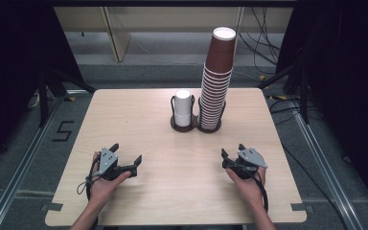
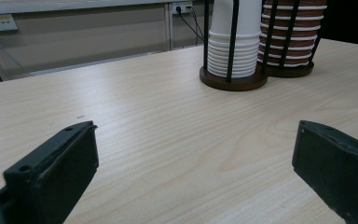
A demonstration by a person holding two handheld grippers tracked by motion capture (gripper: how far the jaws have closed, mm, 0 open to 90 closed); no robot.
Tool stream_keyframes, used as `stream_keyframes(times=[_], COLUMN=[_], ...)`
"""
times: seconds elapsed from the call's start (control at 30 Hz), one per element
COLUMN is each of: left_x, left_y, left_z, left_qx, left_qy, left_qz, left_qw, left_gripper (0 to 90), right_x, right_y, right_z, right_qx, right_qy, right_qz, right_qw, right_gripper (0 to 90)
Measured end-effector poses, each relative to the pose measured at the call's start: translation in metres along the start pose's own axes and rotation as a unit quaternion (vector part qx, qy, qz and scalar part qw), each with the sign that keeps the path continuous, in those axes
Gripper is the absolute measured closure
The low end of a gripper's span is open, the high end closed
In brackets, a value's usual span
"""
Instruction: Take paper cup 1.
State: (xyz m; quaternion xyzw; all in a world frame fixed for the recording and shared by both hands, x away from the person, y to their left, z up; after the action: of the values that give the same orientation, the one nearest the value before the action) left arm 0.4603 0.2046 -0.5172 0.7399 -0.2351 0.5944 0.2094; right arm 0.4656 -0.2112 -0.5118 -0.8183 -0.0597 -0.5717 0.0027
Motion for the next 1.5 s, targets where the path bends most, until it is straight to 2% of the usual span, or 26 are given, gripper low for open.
stream_keyframes(times=[0.1,0.2,0.27,0.3,0.4,0.5,0.53,0.6,0.63,0.7,0.77,0.83,0.93,1.0,1.1,1.13,1.17,1.2,1.23,1.27,1.33,1.37,1.4,1.43,1.47,1.5], left_x=[0.0,0.0,0.0,0.0,0.001,0.004,0.008,0.014,0.018,0.025,0.036,0.047,0.069,0.073,0.099,0.104,0.109,0.109,0.122,0.122,0.133,0.137,0.141,0.144,0.146,0.148], left_y=[0.0,0.0,0.0,0.0,0.0,0.001,0.003,0.005,0.007,0.009,0.011,0.013,0.015,0.015,0.016,0.018,0.015,0.015,0.011,0.011,0.011,0.01,0.01,0.009,0.009,0.009], left_z=[0.0,-0.001,-0.001,-0.001,0.0,0.002,0.004,0.009,0.009,0.014,0.022,0.029,0.044,0.047,0.07,0.075,0.082,0.082,0.1,0.1,0.117,0.124,0.133,0.138,0.144,0.152], left_qx=[-0.001,-0.002,-0.003,-0.003,-0.009,-0.013,-0.019,-0.029,-0.03,-0.039,-0.046,-0.052,-0.066,-0.07,-0.089,-0.089,-0.085,-0.085,-0.091,-0.091,-0.091,-0.093,-0.092,-0.092,-0.095,-0.094], left_qy=[0.001,-0.004,-0.004,-0.004,-0.001,-0.001,0.003,0.015,0.008,0.015,0.023,0.026,0.032,0.032,0.03,0.025,0.024,0.024,0.029,0.029,0.022,0.022,0.015,0.01,0.004,-0.002], left_qz=[-0.002,0.001,0.002,0.002,-0.002,-0.003,-0.002,0.002,0.004,0.003,0.004,0.011,0.02,0.023,0.033,0.015,0.026,0.026,0.057,0.057,0.063,0.063,0.068,0.074,0.076,0.077], left_qw=[1.0,1.0,1.0,1.0,1.0,0.9999,0.9998,0.9995,0.9995,0.9991,0.9987,0.9982,0.9971,0.9968,0.995,0.9956,0.9957,0.9957,0.9938,0.9938,0.9936,0.9934,0.9934,0.993,0.9926,0.9926], left_gripper=[0.0,0.0,0.0,0.0,0.0,0.0,0.0,0.0,0.0,0.0,0.0,0.0,0.0,0.0,0.0,0.0,0.0,0.0,0.1,0.3,0.4,0.7,0.8,1.5,2.2,2.6], right_x=[0.0,0.0,0.0,0.001,0.001,0.002,0.003,0.007,0.009,0.015,0.023,0.03,0.039,0.041,0.052,0.054,0.056,0.056,0.059,0.06,0.062,0.062,0.064,0.064,0.065,0.066], right_y=[0.002,-0.001,0.001,0.001,-0.001,-0.007,-0.009,-0.014,-0.018,-0.025,-0.033,-0.043,-0.056,-0.06,-0.072,-0.075,-0.079,-0.079,-0.086,-0.091,-0.096,-0.101,-0.103,-0.106,-0.108,-0.108], right_z=[0.001,-0.001,0.002,0.002,0.001,0.002,0.002,0.002,0.003,0.007,0.01,0.016,0.026,0.03,0.047,0.052,0.055,0.055,0.064,0.07,0.077,0.078,0.085,0.09,0.094,0.098], right_qx=[0.005,0.0,0.007,0.014,0.012,0.017,0.026,0.023,0.026,0.037,0.039,0.053,0.063,0.063,0.069,0.069,0.067,0.067,0.072,0.077,0.077,0.078,0.083,0.085,0.088,0.082], right_qy=[0.004,0.002,0.013,0.011,0.009,0.014,0.012,0.018,0.018,0.028,0.027,0.033,0.037,0.034,0.038,0.037,0.031,0.031,0.022,0.023,0.022,0.008,0.017,0.008,0.011,0.008], right_qz=[-0.01,-0.003,-0.023,-0.026,-0.034,-0.04,-0.042,-0.04,-0.039,-0.044,-0.043,-0.034,-0.041,-0.046,-0.043,-0.038,-0.034,-0.034,-0.035,-0.038,-0.048,-0.036,-0.044,-0.041,-0.041,-0.047], right_qw=[0.9999,1.0,0.9996,0.9995,0.9993,0.999,0.9987,0.9988,0.9988,0.9979,0.998,0.9975,0.9965,0.9964,0.9959,0.9962,0.9967,0.9967,0.9965,0.996,0.9956,0.9963,0.9954,0.9955,0.9952,0.9955], right_gripper=[29.9,29.7,29.4,29.2,27.7,26.4,26.1,25.9,25.6,25.3,25.2,25.2,25.1,24.9,24.5,24.1,23.8,23.8,23.3,23.3,23.1,23.0,23.0,23.0,23.0,23.1])
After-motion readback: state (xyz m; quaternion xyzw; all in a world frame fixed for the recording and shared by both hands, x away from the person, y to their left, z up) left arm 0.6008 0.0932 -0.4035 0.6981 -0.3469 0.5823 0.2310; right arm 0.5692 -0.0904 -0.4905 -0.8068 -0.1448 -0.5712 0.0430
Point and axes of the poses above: each handheld gripper's, and its own axes: z roughly forward along the jaws, x roughly out of its top, y roughly to its right, the point moved 2 cm from there along z, roughly forward along the jaws, and after that the axes turned 10 degrees about -x, right-handed, at the moved point
